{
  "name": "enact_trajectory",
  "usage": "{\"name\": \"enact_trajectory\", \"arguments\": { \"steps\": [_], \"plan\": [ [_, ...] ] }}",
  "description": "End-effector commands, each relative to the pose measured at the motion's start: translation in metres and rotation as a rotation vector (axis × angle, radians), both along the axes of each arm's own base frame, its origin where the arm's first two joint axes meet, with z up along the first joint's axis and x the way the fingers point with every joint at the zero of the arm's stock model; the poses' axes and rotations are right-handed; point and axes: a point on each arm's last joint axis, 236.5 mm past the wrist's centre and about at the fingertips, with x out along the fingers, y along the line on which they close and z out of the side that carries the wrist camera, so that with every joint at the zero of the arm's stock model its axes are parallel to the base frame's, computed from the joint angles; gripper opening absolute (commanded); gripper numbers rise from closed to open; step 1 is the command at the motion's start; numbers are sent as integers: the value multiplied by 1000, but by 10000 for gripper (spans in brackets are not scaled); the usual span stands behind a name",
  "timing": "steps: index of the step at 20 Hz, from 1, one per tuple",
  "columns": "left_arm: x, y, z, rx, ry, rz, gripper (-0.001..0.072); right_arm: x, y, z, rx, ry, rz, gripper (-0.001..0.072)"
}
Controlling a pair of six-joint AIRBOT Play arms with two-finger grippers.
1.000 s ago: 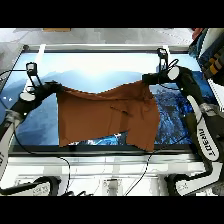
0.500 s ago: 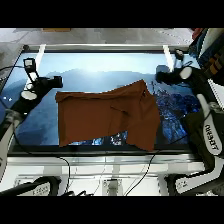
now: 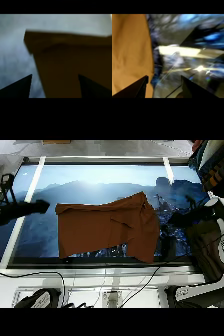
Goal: Fold the clothes and pants, and hang the long-sleeved shirts on hangers.
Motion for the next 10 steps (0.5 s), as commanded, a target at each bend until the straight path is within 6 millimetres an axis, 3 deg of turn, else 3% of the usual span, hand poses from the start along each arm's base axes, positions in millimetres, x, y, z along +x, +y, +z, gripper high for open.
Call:
{"name": "enact_trajectory", "arguments": {
  "steps": [1,3,6,10],
  "plan": [
    [-67,12,-40,-12,306,37,621,-21,33,-29,118,8,22,484],
    [-79,7,-55,-51,366,60,621,-18,48,-34,139,6,32,483],
    [-100,-1,-86,-89,453,72,622,-4,53,-42,89,-46,45,475],
    [-134,-14,-127,-129,570,69,621,10,60,-39,90,-130,77,325]
  ]
}}
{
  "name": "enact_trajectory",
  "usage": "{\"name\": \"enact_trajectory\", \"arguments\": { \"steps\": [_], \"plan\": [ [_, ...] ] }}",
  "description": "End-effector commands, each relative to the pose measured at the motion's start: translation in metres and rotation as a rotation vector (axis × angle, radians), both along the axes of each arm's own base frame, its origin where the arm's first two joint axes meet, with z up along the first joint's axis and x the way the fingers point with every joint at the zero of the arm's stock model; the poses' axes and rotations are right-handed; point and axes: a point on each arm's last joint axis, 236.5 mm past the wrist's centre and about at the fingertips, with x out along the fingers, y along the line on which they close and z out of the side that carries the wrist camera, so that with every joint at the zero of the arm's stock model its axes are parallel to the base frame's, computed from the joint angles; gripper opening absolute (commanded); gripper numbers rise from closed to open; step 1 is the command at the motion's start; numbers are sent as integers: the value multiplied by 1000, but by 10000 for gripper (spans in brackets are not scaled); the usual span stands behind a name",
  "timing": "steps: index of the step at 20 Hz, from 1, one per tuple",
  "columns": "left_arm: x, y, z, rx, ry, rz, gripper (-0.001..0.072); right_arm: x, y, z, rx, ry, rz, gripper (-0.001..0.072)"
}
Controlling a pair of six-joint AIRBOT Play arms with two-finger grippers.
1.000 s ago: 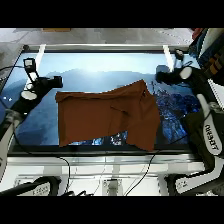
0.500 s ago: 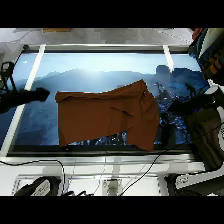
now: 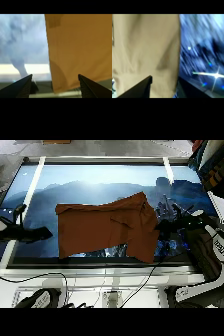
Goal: Fold the clothes and pants, and hang the long-sleeved shirts on hangers.
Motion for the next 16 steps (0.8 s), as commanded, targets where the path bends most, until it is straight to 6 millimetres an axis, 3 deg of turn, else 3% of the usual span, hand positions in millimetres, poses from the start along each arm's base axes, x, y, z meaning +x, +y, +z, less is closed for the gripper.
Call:
{"name": "enact_trajectory", "arguments": {
  "steps": [1,2,3,4,6,11,12,13,16],
  "plan": [
    [-34,-10,-34,-37,118,9,621,10,3,-3,-15,-66,20,260],
    [-40,-13,-41,-44,136,10,621,10,3,-2,-16,-66,21,179],
    [-46,-15,-47,-52,155,11,621,10,4,-2,-13,-65,21,36],
    [-53,-18,-52,-58,173,10,617,10,4,-1,-11,-64,23,11],
    [-61,-22,-60,-72,198,8,581,9,5,0,-8,-62,26,10],
    [-79,-41,-74,-137,233,-11,579,8,5,0,-7,-61,28,11],
    [-81,-42,-79,-140,234,-7,523,8,5,0,-7,-61,28,10],
    [-82,-43,-82,-142,227,-12,482,8,5,0,-7,-61,28,11],
    [-78,-46,-89,-147,196,5,482,8,5,0,-6,-61,28,11]
  ]
}}
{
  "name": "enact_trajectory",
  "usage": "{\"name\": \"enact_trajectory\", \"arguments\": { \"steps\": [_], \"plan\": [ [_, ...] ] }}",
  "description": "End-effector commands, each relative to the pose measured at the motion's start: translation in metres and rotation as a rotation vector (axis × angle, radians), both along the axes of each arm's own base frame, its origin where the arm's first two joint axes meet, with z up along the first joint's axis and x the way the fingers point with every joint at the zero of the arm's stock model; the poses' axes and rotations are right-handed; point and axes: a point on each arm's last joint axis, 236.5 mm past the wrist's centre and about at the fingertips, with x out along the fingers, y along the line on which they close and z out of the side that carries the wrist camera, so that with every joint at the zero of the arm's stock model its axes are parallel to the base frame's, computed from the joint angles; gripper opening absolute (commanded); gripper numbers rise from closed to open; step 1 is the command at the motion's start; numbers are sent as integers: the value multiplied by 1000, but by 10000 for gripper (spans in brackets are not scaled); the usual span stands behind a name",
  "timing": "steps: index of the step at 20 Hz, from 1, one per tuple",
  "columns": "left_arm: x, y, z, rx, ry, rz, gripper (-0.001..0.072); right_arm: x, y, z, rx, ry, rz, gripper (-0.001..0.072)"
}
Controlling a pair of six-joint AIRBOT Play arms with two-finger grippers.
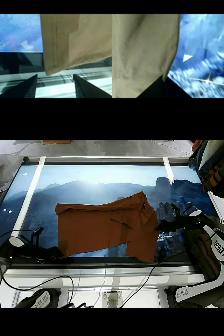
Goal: Fold the clothes and pants, and hang the long-sleeved shirts on hangers.
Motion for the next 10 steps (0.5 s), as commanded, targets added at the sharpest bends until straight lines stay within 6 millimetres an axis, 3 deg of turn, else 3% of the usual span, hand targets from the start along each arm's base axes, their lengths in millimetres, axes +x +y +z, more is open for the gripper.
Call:
{"name": "enact_trajectory", "arguments": {
  "steps": [1,2,3,4,5,8,10],
  "plan": [
    [4,-2,-10,1,-35,25,482,0,1,1,5,0,0,11],
    [6,1,-13,13,-48,36,475,0,2,1,6,2,1,11],
    [10,4,-15,27,-65,46,354,-1,2,2,10,5,4,11],
    [17,7,-15,42,-91,61,186,-2,3,2,13,9,7,11],
    [24,9,-15,45,-118,83,149,-4,4,3,18,16,6,11],
    [45,10,-9,34,-187,153,149,-12,10,6,48,45,24,10],
    [48,12,-9,38,-198,161,180,-17,15,10,72,61,38,10]
  ]
}}
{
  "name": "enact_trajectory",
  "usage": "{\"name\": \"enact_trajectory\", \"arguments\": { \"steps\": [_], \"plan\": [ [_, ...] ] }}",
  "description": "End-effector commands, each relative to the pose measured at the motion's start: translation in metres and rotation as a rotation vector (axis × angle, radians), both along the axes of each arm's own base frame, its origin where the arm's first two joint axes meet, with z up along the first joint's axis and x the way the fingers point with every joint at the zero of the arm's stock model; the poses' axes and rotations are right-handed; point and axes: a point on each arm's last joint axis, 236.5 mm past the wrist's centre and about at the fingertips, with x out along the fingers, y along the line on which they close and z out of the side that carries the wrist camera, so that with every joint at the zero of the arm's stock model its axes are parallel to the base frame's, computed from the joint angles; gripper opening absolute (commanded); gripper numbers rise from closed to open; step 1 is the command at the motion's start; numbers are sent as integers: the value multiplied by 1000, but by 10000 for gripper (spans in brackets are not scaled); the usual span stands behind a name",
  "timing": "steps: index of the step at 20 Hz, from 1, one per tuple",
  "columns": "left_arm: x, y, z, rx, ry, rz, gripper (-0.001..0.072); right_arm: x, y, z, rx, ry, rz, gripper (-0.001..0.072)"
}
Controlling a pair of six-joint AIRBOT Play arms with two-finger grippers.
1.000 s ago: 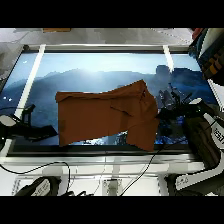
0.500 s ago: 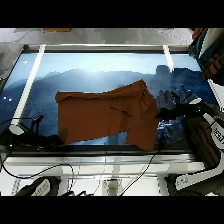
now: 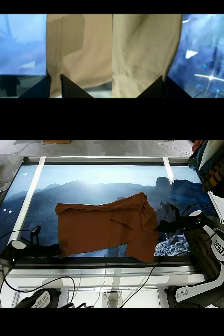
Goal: Fold the clothes and pants, and hang the long-sleeved shirts on hangers.
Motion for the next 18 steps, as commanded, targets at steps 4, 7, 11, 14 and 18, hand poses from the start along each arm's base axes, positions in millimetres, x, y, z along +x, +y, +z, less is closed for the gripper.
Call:
{"name": "enact_trajectory", "arguments": {
  "steps": [4,7,11,14,18],
  "plan": [
    [10,7,0,26,-38,26,664,-17,17,14,91,58,41,11],
    [-4,11,-5,57,9,-27,664,-23,21,17,110,77,60,10],
    [-18,0,4,16,57,-100,664,-27,23,19,125,91,74,10],
    [-11,1,18,25,26,-112,663,-28,23,19,125,91,75,10],
    [-6,2,33,44,-25,-116,663,-27,23,19,123,89,73,10]
  ]
}}
